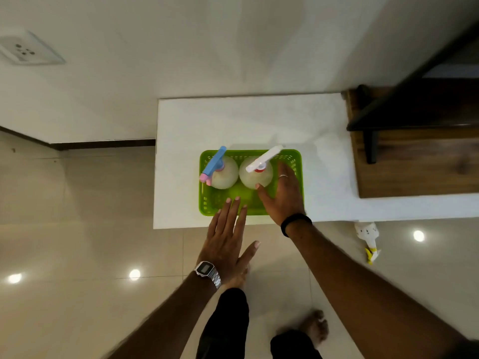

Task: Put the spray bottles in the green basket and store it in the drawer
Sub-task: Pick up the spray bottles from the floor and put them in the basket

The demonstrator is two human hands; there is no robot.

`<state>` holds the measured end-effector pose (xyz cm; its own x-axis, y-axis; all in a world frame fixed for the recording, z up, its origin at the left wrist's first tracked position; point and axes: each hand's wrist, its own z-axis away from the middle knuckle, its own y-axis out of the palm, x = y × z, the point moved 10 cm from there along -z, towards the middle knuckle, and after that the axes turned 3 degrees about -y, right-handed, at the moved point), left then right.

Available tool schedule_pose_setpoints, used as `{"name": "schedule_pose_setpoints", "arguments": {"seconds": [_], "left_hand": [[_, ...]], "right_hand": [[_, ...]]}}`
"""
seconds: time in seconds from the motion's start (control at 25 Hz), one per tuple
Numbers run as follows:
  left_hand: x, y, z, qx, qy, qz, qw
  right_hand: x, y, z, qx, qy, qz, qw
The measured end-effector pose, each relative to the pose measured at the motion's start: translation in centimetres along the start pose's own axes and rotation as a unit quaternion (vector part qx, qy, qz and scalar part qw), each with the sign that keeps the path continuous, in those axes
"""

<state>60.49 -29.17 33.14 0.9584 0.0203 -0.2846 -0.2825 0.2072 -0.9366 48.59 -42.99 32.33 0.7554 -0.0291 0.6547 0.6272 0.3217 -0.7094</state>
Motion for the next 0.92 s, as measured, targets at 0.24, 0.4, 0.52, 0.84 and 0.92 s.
{"name": "schedule_pose_setpoints", "arguments": {"seconds": [0.24, 0.4, 0.52, 0.84, 0.92], "left_hand": [[-7.2, 5.0, 3.6, 0.058, 0.07, -0.044, 0.995], [-15.1, 10.6, 3.6, 0.128, 0.101, -0.085, 0.983], [-21.4, 14.2, 2.8, 0.16, 0.134, -0.116, 0.971], [-43.3, 24.5, -5.5, 0.203, 0.264, -0.174, 0.927], [-47.6, 26.7, -8.0, 0.201, 0.288, -0.185, 0.918]], "right_hand": [[-0.5, -3.8, 8.4, -0.004, -0.221, 0.155, 0.963], [-12.0, -6.5, 14.3, 0.047, -0.187, 0.205, 0.96], [-22.2, -9.5, 18.0, 0.07, -0.1, 0.218, 0.968], [-47.1, -17.8, 25.1, 0.064, 0.19, 0.208, 0.957], [-51.1, -17.9, 26.2, 0.058, 0.234, 0.202, 0.949]]}}
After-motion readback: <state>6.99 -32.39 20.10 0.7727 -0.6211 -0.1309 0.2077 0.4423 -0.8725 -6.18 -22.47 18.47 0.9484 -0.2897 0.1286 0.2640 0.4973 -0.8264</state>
